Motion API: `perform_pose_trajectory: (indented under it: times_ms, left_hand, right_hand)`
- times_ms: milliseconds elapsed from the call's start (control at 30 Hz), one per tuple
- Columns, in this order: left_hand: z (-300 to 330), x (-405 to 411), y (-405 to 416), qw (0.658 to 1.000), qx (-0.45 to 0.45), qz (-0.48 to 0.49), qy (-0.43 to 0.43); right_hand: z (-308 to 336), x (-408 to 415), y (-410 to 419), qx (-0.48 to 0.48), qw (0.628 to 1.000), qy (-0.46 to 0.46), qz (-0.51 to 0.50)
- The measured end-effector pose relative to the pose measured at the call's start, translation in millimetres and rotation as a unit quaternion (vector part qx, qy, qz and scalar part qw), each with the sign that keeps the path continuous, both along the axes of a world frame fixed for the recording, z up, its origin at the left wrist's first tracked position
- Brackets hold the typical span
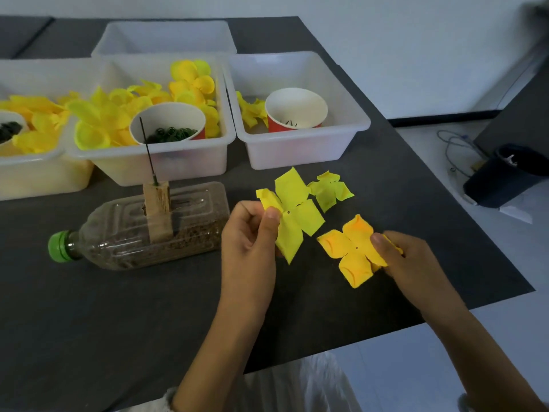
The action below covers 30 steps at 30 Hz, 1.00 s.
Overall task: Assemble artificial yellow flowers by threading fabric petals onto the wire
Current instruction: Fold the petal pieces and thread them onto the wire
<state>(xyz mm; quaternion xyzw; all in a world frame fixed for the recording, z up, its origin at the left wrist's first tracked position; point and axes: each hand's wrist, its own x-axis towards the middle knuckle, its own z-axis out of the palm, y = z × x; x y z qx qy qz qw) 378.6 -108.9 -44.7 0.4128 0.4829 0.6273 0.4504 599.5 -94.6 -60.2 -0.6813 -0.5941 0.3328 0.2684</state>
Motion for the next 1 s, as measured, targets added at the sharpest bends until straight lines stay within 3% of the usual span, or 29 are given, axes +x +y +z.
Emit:
perform_pose_trajectory:
  times_ms: [100,200,367,533,633,733,833,933,1000]
  left_hand:
    - [41.3,4.5,40.9,0.999,0.033,0.031,-0.025]
    - [75.0,4.3,111.9,0.995,0.030,0.095,0.013]
    - [96.3,-0.2,223.6,0.954,-0.023,0.180,0.238]
    - [102.8,-17.1,261.7,0.914,-0.059,0.074,0.396]
    - [101.8,-22.4,239.9,0.910,-0.039,0.062,0.409]
    - [94.2,-15.6,179.5,0.926,0.057,0.055,0.368]
    - [67.2,-3.5,100.7,0.930,0.088,-0.060,0.353]
    - [22.8,2.4,41.5,0.888,0.075,-0.216,0.399]
    - [-7.2,4.8,22.5,0.854,0.045,-0.256,0.451]
  right_hand:
    - [-1.5,-6.3,6.5,-0.056,0.998,0.027,0.002]
    - [1.3,-8.5,13.0,-0.127,0.990,0.058,0.026]
    - [9.0,1.0,17.5,-0.203,0.964,0.151,0.084]
    - [16.0,13.8,16.3,-0.231,0.943,0.202,0.127]
    - [17.1,14.4,18.4,-0.243,0.936,0.224,0.124]
    - [16.5,5.3,20.3,-0.217,0.954,0.159,0.131]
    - [15.1,-3.7,19.4,-0.207,0.960,0.158,0.102]
    - [16.1,-16.8,14.6,-0.196,0.961,0.172,0.093]
    - [15.2,-29.1,11.8,-0.187,0.964,0.165,0.088]
